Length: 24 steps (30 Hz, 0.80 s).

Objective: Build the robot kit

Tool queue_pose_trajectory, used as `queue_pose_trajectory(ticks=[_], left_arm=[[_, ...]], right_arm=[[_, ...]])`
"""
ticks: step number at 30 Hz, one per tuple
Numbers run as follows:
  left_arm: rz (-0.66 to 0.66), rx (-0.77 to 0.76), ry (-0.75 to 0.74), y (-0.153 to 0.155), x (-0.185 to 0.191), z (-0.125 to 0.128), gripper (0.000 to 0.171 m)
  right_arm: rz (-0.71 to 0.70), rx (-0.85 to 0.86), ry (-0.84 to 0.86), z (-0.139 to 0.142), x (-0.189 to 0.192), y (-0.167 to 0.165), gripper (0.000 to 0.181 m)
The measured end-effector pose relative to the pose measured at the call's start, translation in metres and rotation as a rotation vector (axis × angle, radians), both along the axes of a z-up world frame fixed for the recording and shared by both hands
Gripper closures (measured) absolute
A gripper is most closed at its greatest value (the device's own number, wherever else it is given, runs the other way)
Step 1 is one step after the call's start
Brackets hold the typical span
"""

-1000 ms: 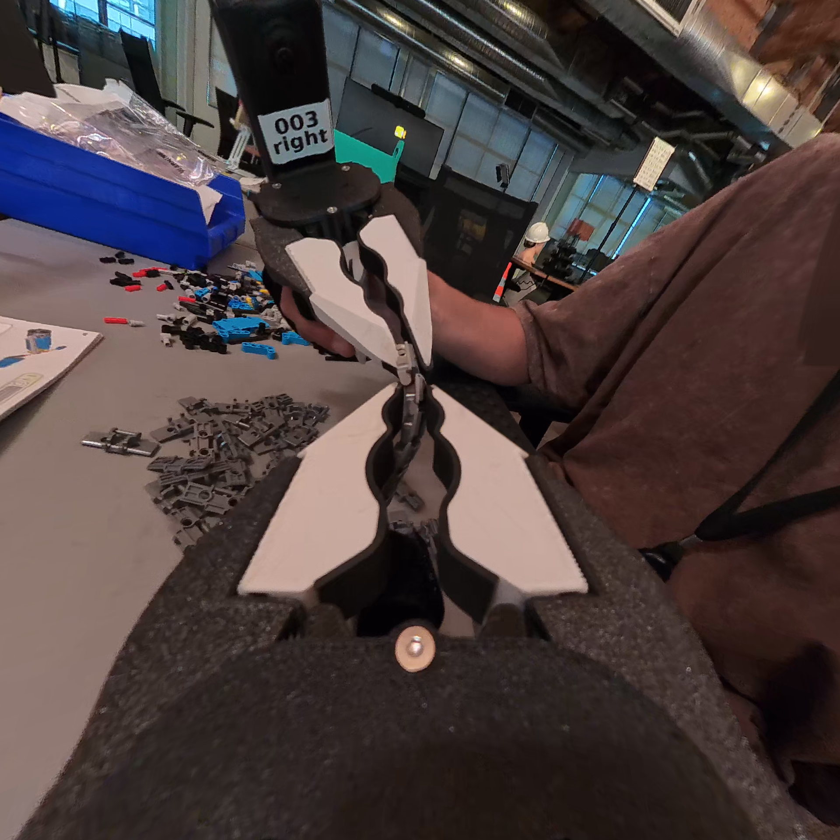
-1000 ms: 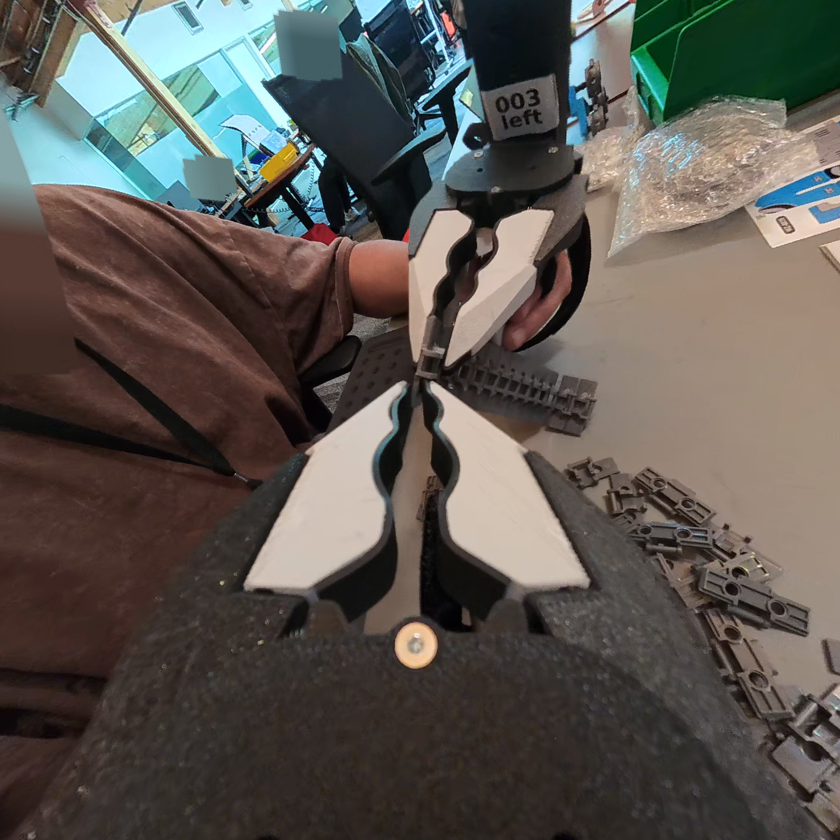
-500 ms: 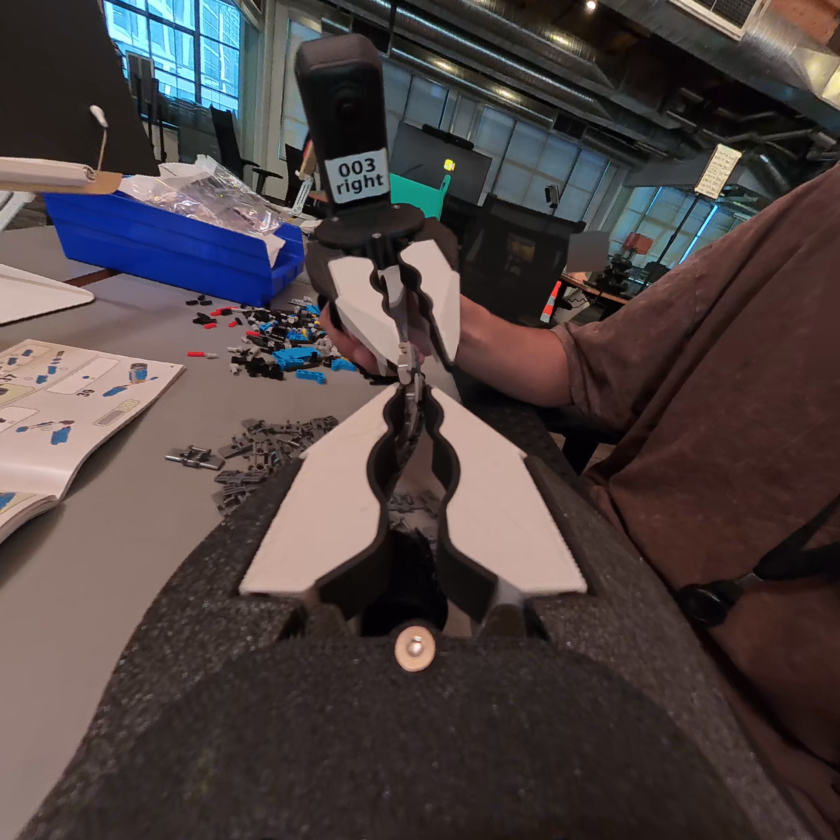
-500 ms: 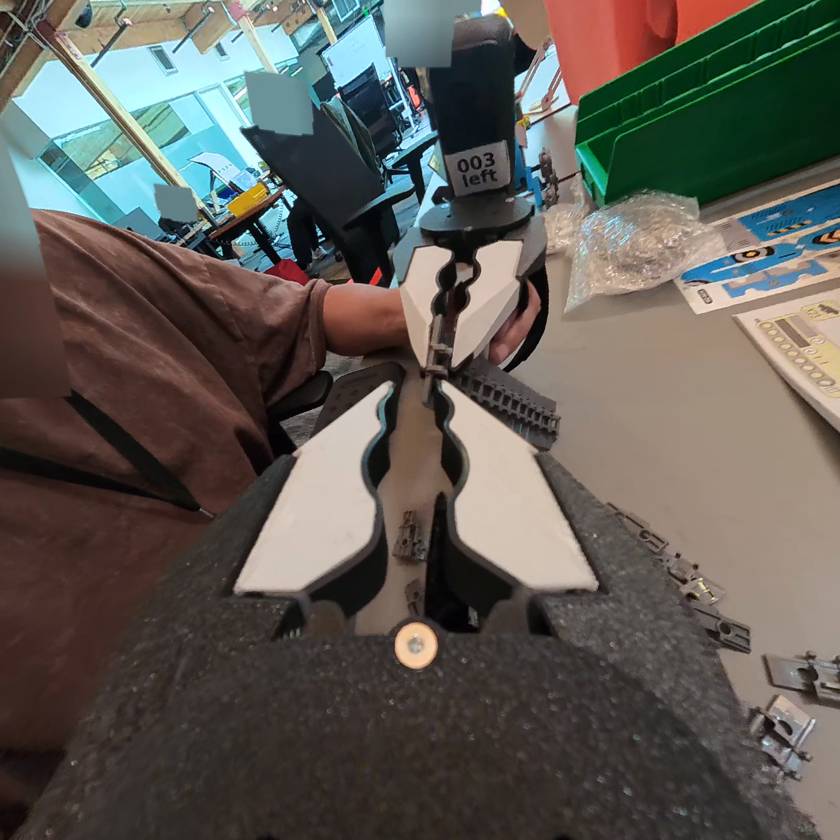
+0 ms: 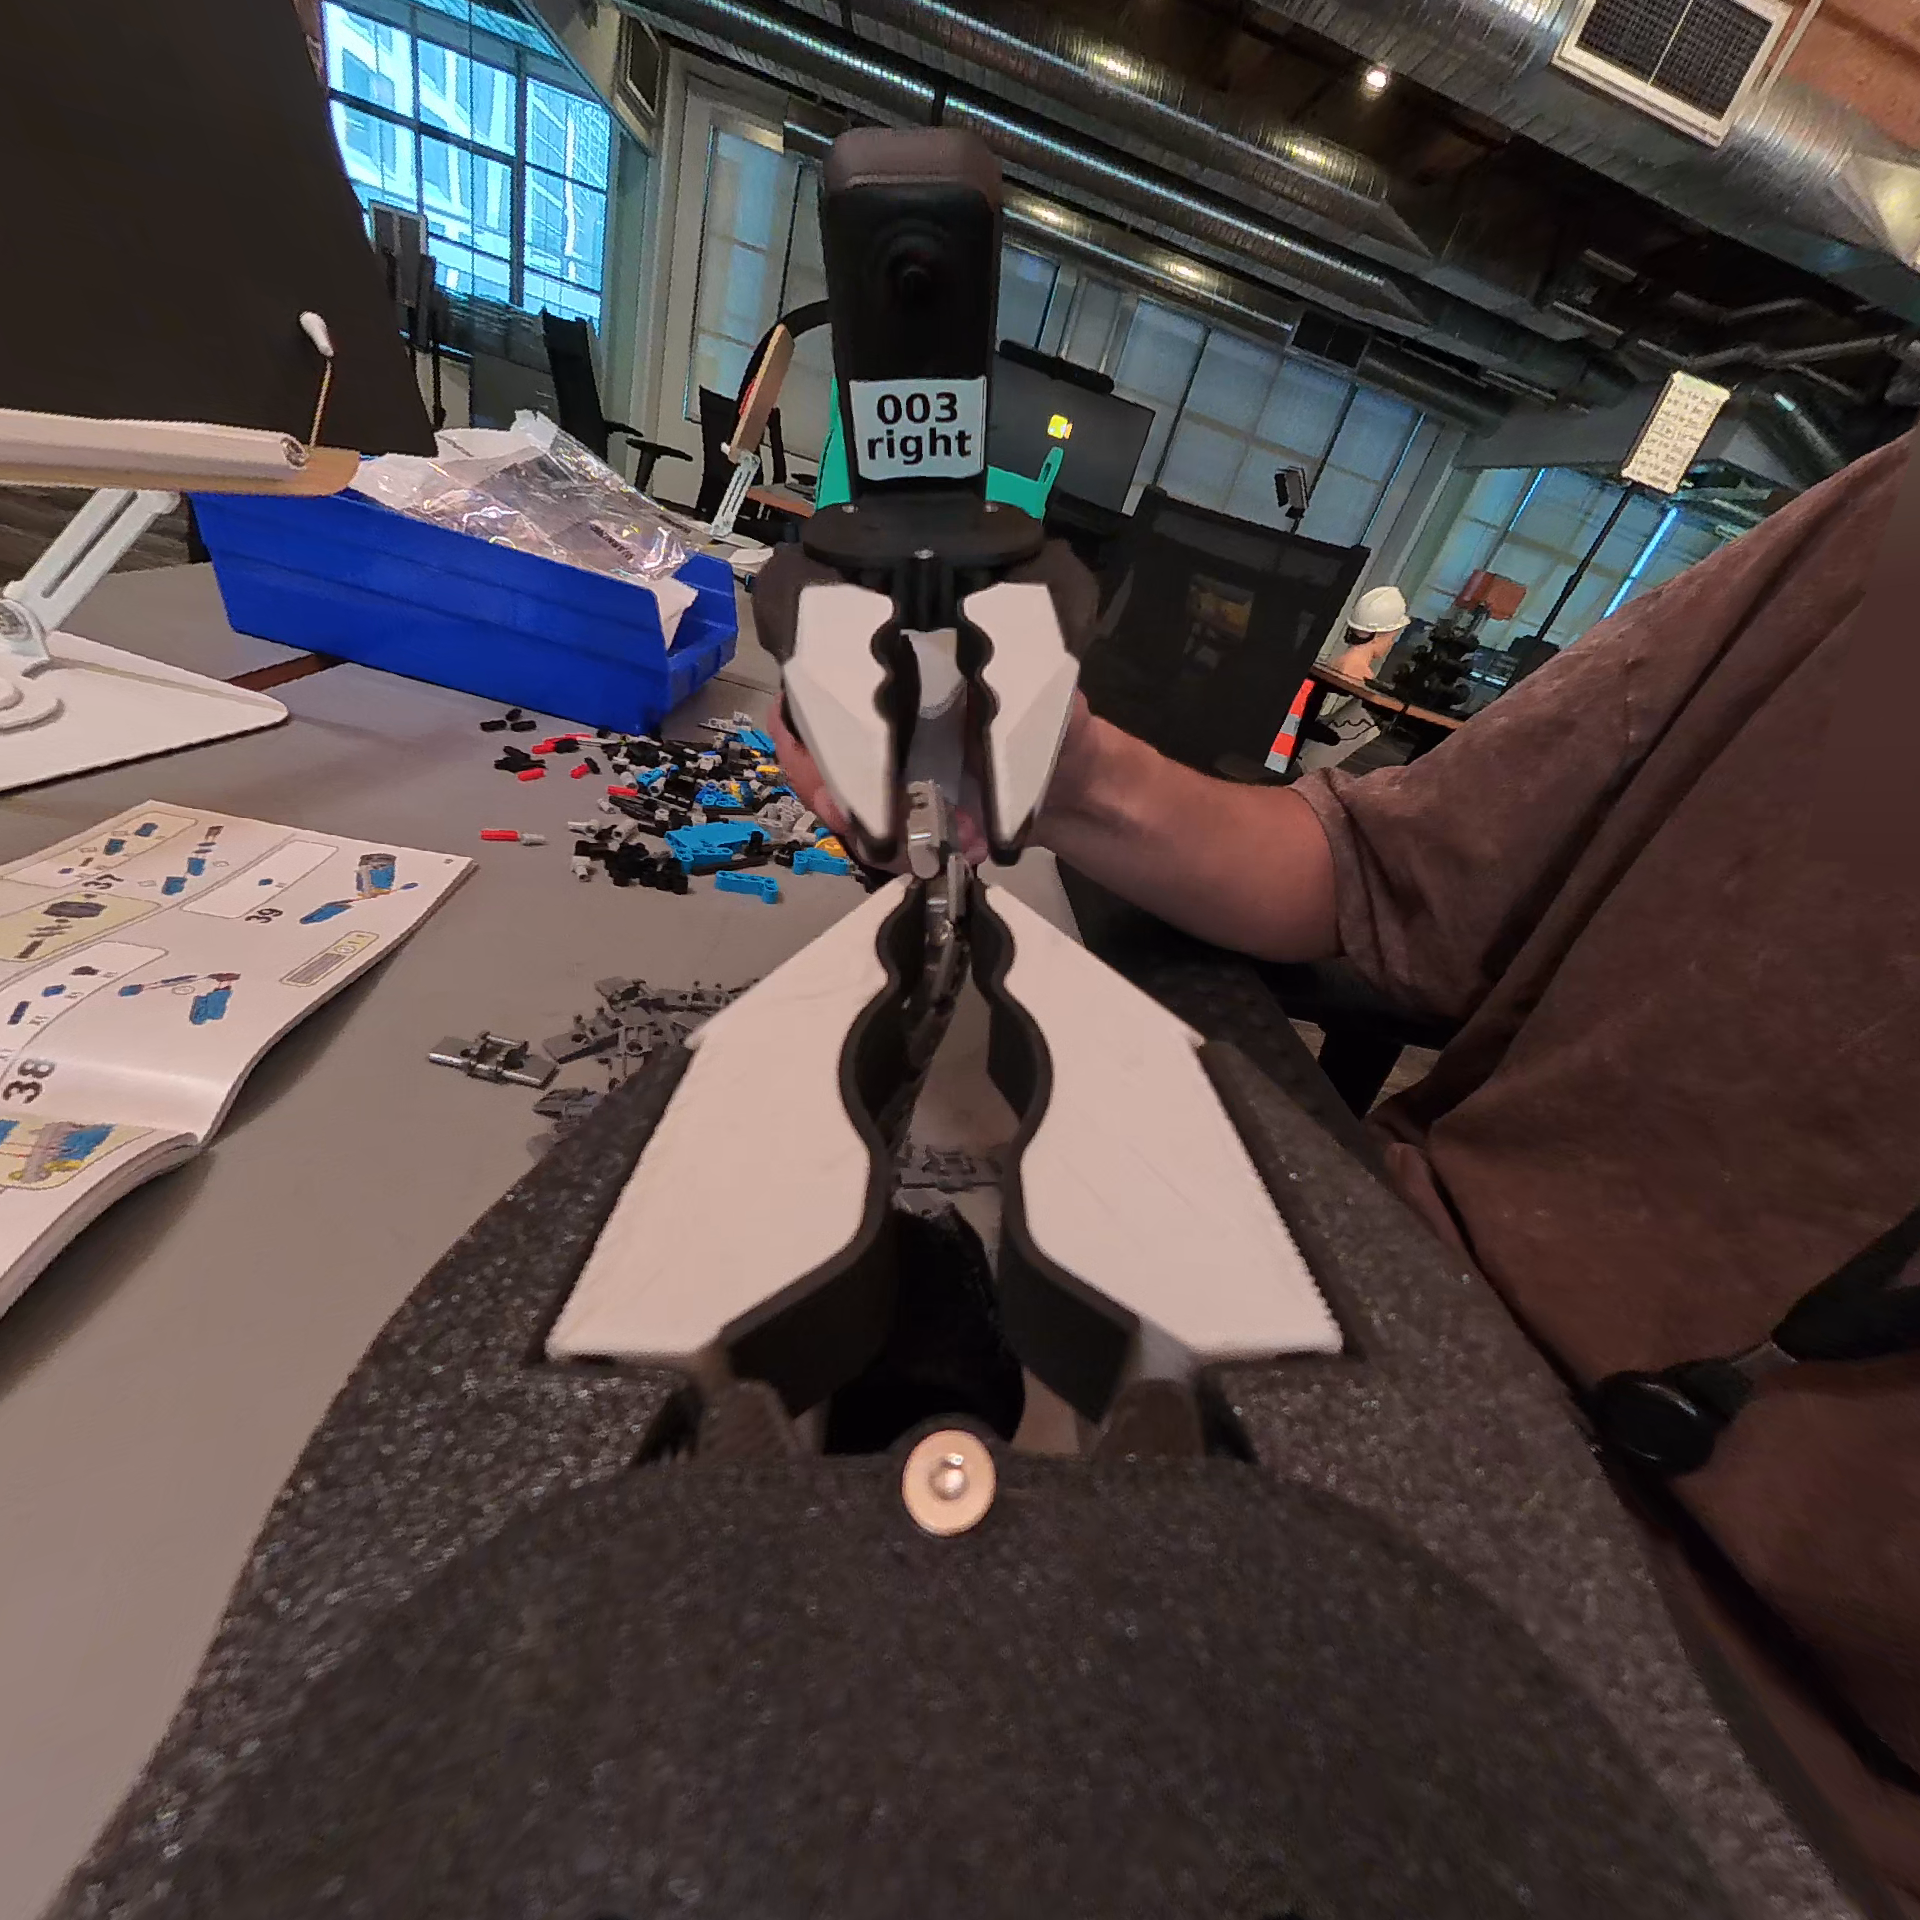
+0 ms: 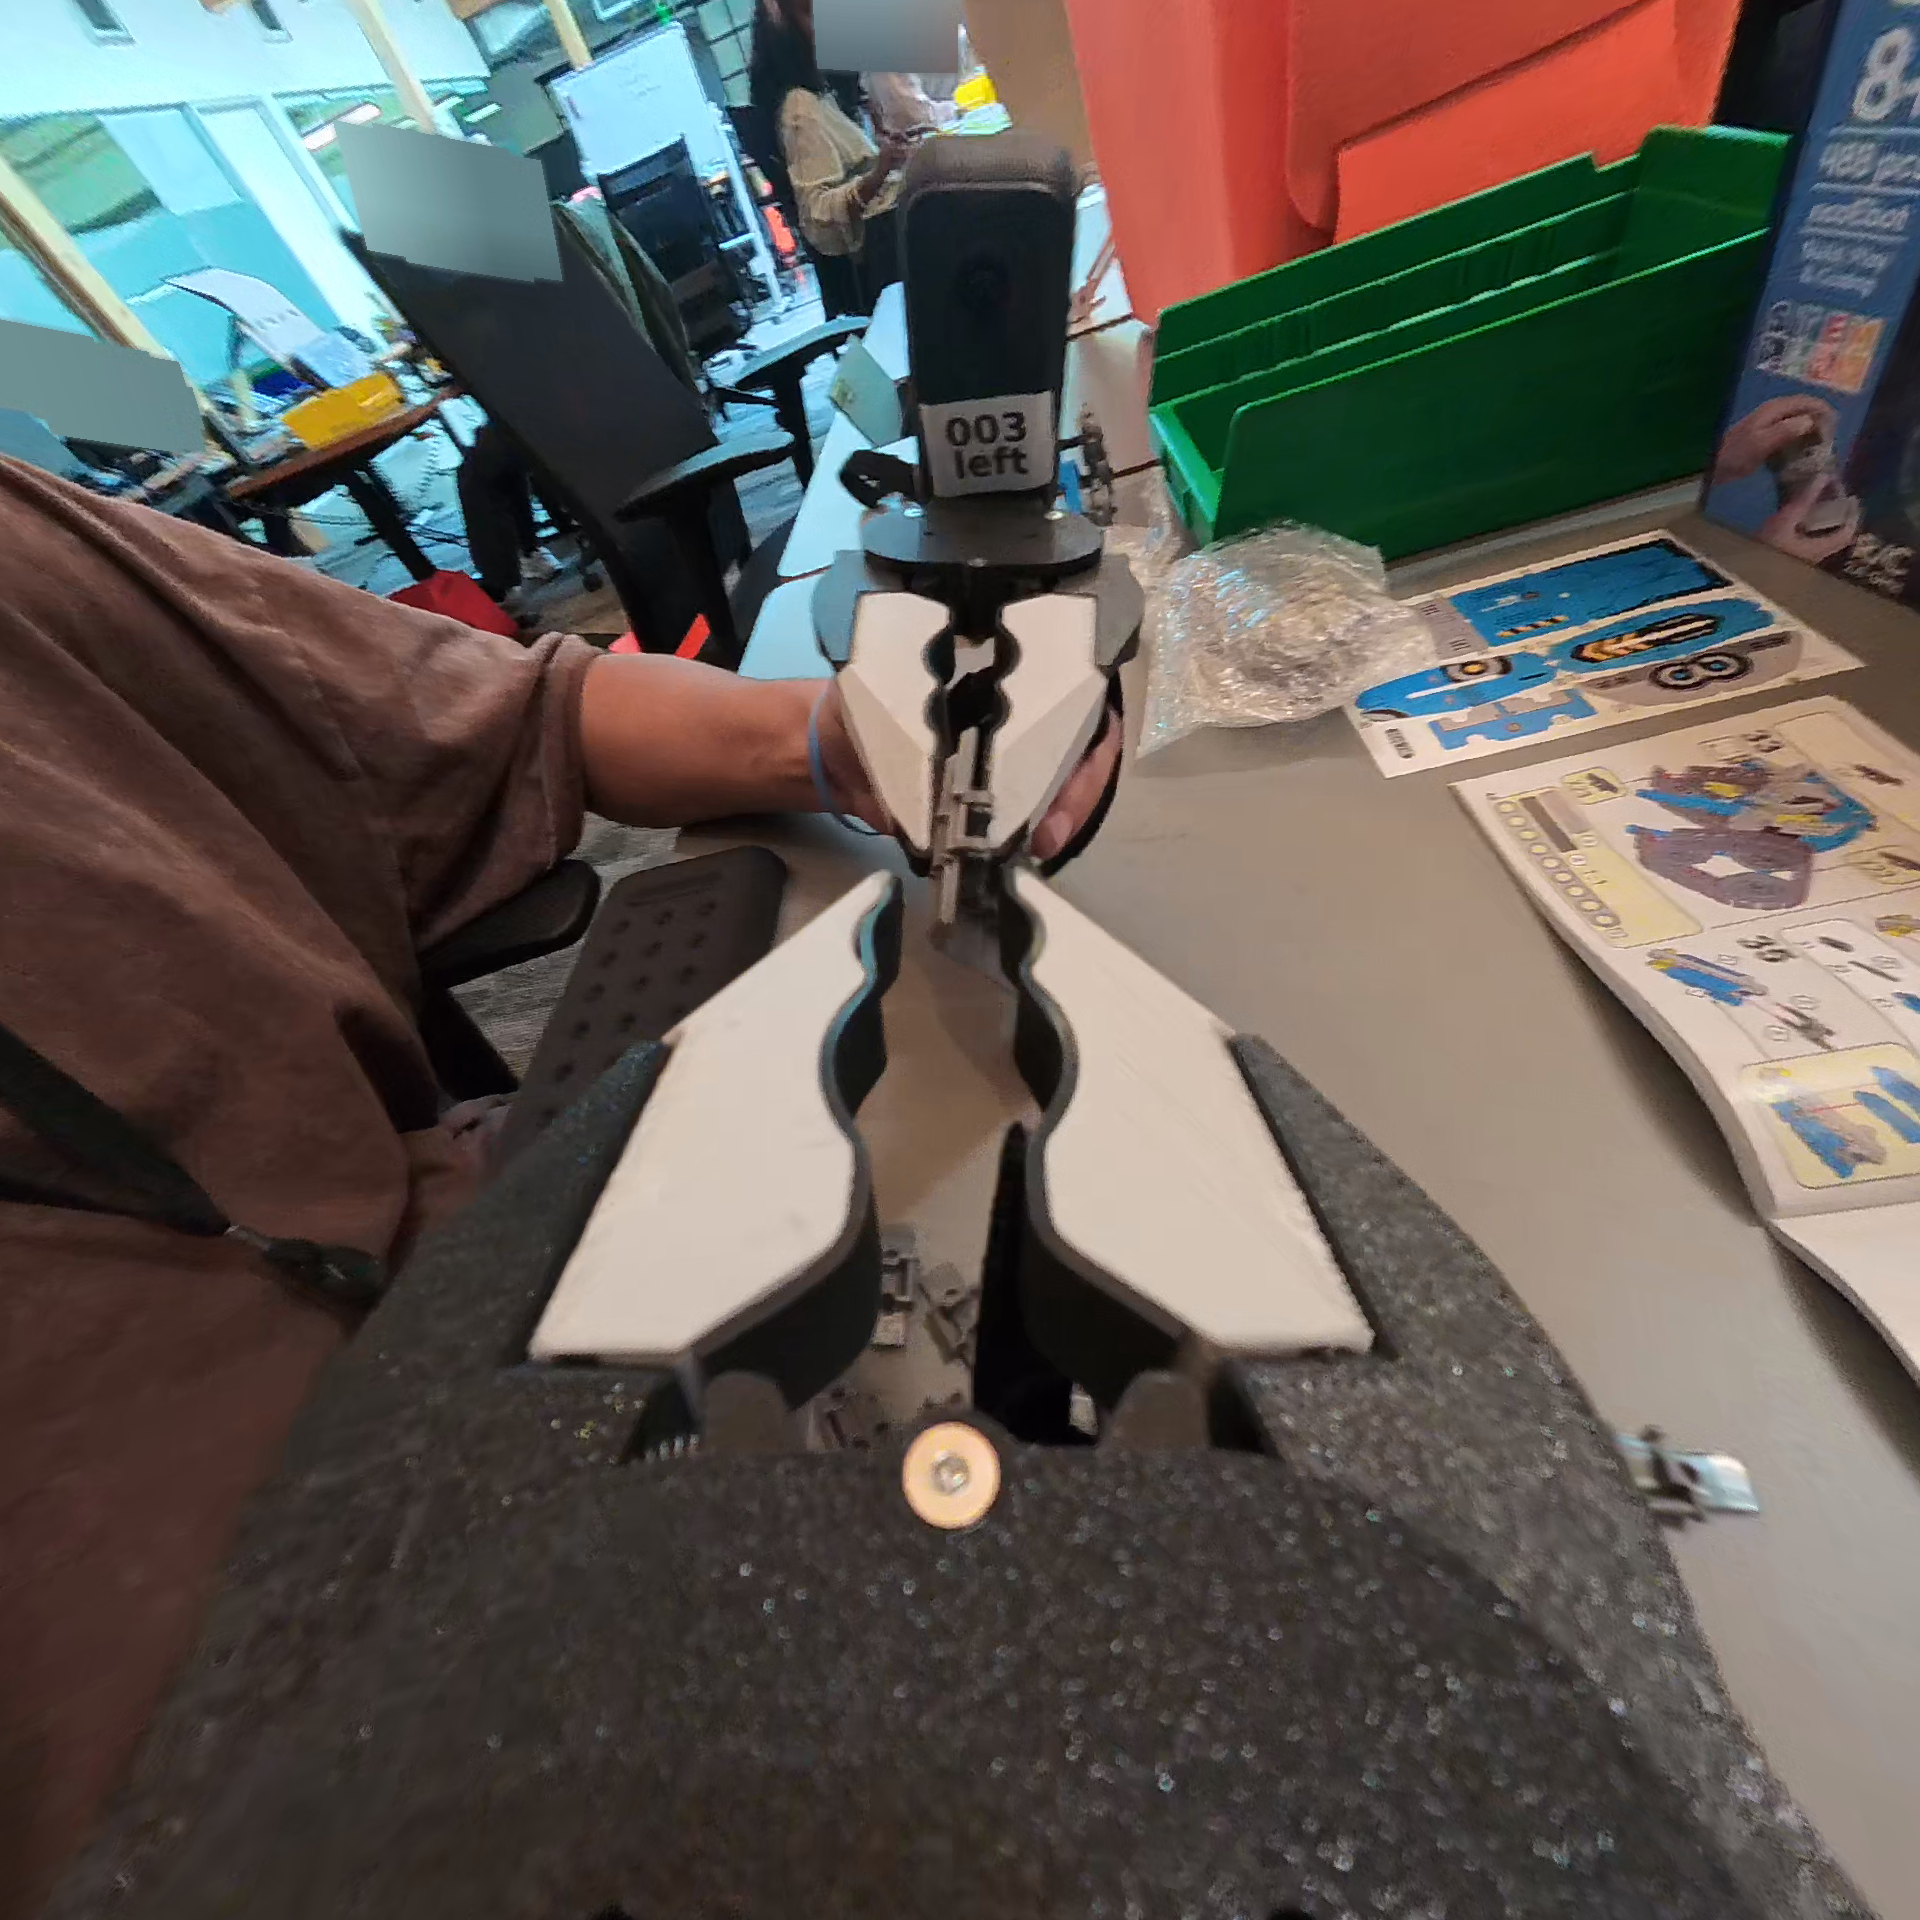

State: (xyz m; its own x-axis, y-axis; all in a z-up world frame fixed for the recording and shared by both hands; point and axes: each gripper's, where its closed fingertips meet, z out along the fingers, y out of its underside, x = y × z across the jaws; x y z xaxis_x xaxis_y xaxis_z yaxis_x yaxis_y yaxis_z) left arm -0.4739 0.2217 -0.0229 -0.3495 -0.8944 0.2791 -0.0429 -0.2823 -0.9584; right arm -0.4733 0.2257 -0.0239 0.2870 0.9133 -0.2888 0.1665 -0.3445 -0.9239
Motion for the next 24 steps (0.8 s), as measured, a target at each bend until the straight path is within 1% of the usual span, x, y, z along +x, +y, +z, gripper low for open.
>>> queue_pose_trajectory(ticks=[2, 4, 5, 7, 8, 12, 17, 19, 21, 24], left_arm=[[0.007, 0.015, -0.002, 0.0, 0.0, 0.001, 0.165], [0.019, 0.032, -0.004, 0.0, 0.0, 0.001, 0.166], [0.024, 0.038, -0.002, 0.0, 0.0, 0.0, 0.166], [0.033, 0.044, -0.004, 0.001, 0.001, 0.0, 0.166], [0.043, 0.042, -0.007, 0.003, 0.001, 0.0, 0.165], [0.059, 0.055, -0.014, 0.004, 0.0, 0.002, 0.166], [0.079, 0.085, -0.009, 0.004, 0.002, 0.0, 0.166], [0.072, 0.072, -0.006, 0.003, 0.002, -0.001, 0.166], [0.049, 0.021, -0.015, 0.002, 0.002, 0.001, 0.166], [0.031, -0.003, -0.003, 0.002, 0.003, -0.002, 0.166]], right_arm=[[-0.026, 0.026, -0.014, -0.001, 0.001, 0.003, 0.158], [-0.044, 0.023, -0.022, -0.003, -0.001, 0.006, 0.149], [-0.042, 0.027, -0.026, -0.004, -0.004, 0.005, 0.149], [-0.045, 0.06, -0.037, -0.004, -0.01, 0.003, 0.161], [-0.072, 0.088, -0.053, -0.004, -0.01, 0.006, 0.163], [-0.099, 0.122, -0.077, -0.002, -0.01, 0.008, 0.164], [-0.096, 0.139, -0.123, -0.004, -0.008, 0.006, 0.168], [-0.096, 0.141, -0.13, -0.005, -0.008, 0.005, 0.169], [-0.085, 0.133, -0.111, -0.004, -0.007, 0.003, 0.17], [-0.065, 0.078, -0.081, -0.006, -0.006, 0.003, 0.172]])
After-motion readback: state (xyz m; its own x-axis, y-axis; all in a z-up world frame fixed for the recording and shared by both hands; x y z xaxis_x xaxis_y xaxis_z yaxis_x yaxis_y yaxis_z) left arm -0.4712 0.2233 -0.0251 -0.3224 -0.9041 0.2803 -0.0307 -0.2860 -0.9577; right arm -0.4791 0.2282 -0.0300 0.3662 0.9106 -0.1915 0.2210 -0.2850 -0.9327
